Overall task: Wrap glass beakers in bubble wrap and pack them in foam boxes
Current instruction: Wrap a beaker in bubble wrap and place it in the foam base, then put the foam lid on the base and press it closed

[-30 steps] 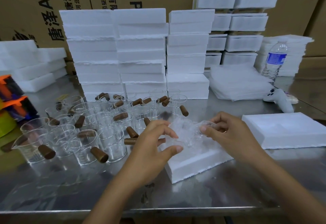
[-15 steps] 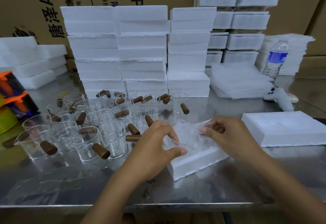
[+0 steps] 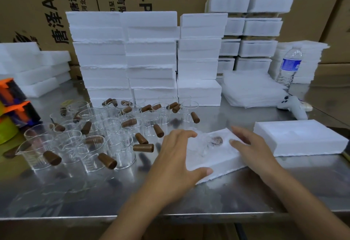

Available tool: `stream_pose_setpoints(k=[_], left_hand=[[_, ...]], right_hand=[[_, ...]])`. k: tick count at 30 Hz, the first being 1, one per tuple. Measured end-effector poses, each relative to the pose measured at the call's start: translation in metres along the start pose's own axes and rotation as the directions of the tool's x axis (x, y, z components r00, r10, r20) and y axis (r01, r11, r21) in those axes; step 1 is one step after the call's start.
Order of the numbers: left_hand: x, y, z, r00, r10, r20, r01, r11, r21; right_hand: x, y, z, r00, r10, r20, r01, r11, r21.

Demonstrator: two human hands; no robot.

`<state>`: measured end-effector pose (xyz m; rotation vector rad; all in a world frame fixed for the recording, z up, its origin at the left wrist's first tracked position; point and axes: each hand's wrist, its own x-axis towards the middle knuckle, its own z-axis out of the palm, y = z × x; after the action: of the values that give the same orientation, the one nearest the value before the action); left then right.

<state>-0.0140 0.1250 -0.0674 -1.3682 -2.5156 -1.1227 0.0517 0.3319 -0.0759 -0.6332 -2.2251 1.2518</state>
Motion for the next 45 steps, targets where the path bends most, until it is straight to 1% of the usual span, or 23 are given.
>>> stream_pose_setpoints(k=[3, 8, 11, 12, 14, 16, 17, 18, 19, 21, 23, 25, 28, 32, 34, 36, 39, 40, 41, 42, 43, 44, 45], left_hand=[[0.008, -0.006, 0.0, 0.999, 0.023, 0.033, -0.023, 1.0, 0.0], [0.021, -0.02, -0.002, 0.992, 0.027, 0.124, -0.026, 1.0, -0.01], [0.022, -0.025, 0.004, 0.989, 0.04, 0.141, -0.035, 0.999, -0.037], [0.021, -0.026, 0.007, 0.99, 0.04, 0.134, -0.033, 0.998, -0.052], [0.02, -0.025, 0.01, 0.995, 0.032, 0.093, -0.022, 0.994, -0.103], [0.022, -0.025, 0.011, 0.999, 0.012, 0.03, -0.007, 0.988, -0.154], [0.025, -0.024, 0.011, 1.0, -0.002, 0.007, 0.003, 0.986, -0.169], [0.027, -0.023, 0.011, 1.0, -0.016, -0.004, 0.015, 0.984, -0.178], [0.03, -0.022, 0.011, 1.0, -0.03, -0.006, 0.028, 0.983, -0.183], [0.034, -0.021, 0.013, 0.998, -0.057, -0.003, 0.055, 0.979, -0.196], [0.035, -0.022, 0.017, 0.997, -0.078, 0.001, 0.077, 0.971, -0.225], [0.034, -0.022, 0.02, 0.995, -0.099, -0.002, 0.096, 0.963, -0.253], [0.032, -0.024, 0.023, 0.993, -0.12, -0.019, 0.11, 0.957, -0.267], [0.03, -0.025, 0.024, 0.991, -0.132, -0.034, 0.118, 0.954, -0.275], [0.029, -0.025, 0.024, 0.99, -0.139, -0.038, 0.123, 0.954, -0.274], [0.029, -0.026, 0.024, 0.988, -0.148, -0.032, 0.134, 0.953, -0.273], [0.029, -0.026, 0.024, 0.986, -0.162, -0.027, 0.148, 0.948, -0.282], [0.029, -0.026, 0.024, 0.986, -0.167, -0.029, 0.151, 0.944, -0.294], [0.029, -0.026, 0.024, 0.985, -0.172, -0.035, 0.153, 0.939, -0.31], [0.029, -0.026, 0.023, 0.984, -0.175, -0.041, 0.153, 0.933, -0.326], [0.029, -0.027, 0.023, 0.983, -0.178, -0.043, 0.153, 0.928, -0.338], [0.029, -0.027, 0.023, 0.983, -0.181, -0.042, 0.155, 0.925, -0.347], [0.029, -0.027, 0.023, 0.982, -0.185, -0.04, 0.159, 0.922, -0.354]], right_hand=[[-0.003, 0.002, -0.002, 0.999, 0.047, 0.011, -0.047, 0.999, 0.0], [-0.013, 0.0, 0.002, 0.993, 0.067, -0.096, -0.064, 0.997, 0.039], [-0.016, -0.003, 0.0, 0.992, 0.045, -0.117, -0.043, 0.999, 0.019], [-0.017, -0.003, -0.004, 0.99, 0.008, -0.14, -0.01, 1.0, -0.015], [-0.02, -0.005, -0.018, 0.962, -0.153, -0.226, 0.129, 0.985, -0.118], [-0.023, -0.005, -0.036, 0.892, -0.335, -0.305, 0.227, 0.913, -0.339], [-0.021, -0.002, -0.046, 0.863, -0.385, -0.326, 0.2, 0.855, -0.479], [-0.019, 0.002, -0.055, 0.856, -0.386, -0.345, 0.121, 0.797, -0.592], [-0.017, 0.007, -0.062, 0.877, -0.323, -0.356, 0.009, 0.752, -0.659], [-0.015, 0.017, -0.069, 0.941, -0.081, -0.329, -0.18, 0.703, -0.688], [-0.016, 0.027, -0.067, 0.962, 0.073, -0.264, -0.242, 0.678, -0.694], [-0.016, 0.032, -0.064, 0.964, 0.088, -0.25, -0.244, 0.668, -0.704], [-0.012, 0.029, -0.064, 0.96, 0.016, -0.281, -0.215, 0.684, -0.697], [-0.01, 0.026, -0.061, 0.965, -0.044, -0.259, -0.159, 0.687, -0.709], [-0.011, 0.02, -0.061, 0.949, -0.096, -0.302, -0.138, 0.733, -0.666], [-0.011, 0.01, -0.063, 0.905, -0.223, -0.362, -0.051, 0.788, -0.613], [-0.016, -0.021, -0.065, 0.783, -0.413, -0.465, 0.163, 0.858, -0.487], [-0.02, -0.036, -0.064, 0.753, -0.412, -0.513, 0.246, 0.9, -0.361], [-0.024, -0.05, -0.063, 0.748, -0.367, -0.553, 0.328, 0.929, -0.174], [-0.027, -0.064, -0.062, 0.774, -0.295, -0.56, 0.391, 0.919, 0.056], [-0.029, -0.076, -0.062, 0.817, -0.221, -0.533, 0.42, 0.861, 0.288], [-0.028, -0.084, -0.062, 0.861, -0.156, -0.484, 0.418, 0.759, 0.499], [-0.026, -0.09, -0.061, 0.903, -0.098, -0.418, 0.383, 0.624, 0.681]])
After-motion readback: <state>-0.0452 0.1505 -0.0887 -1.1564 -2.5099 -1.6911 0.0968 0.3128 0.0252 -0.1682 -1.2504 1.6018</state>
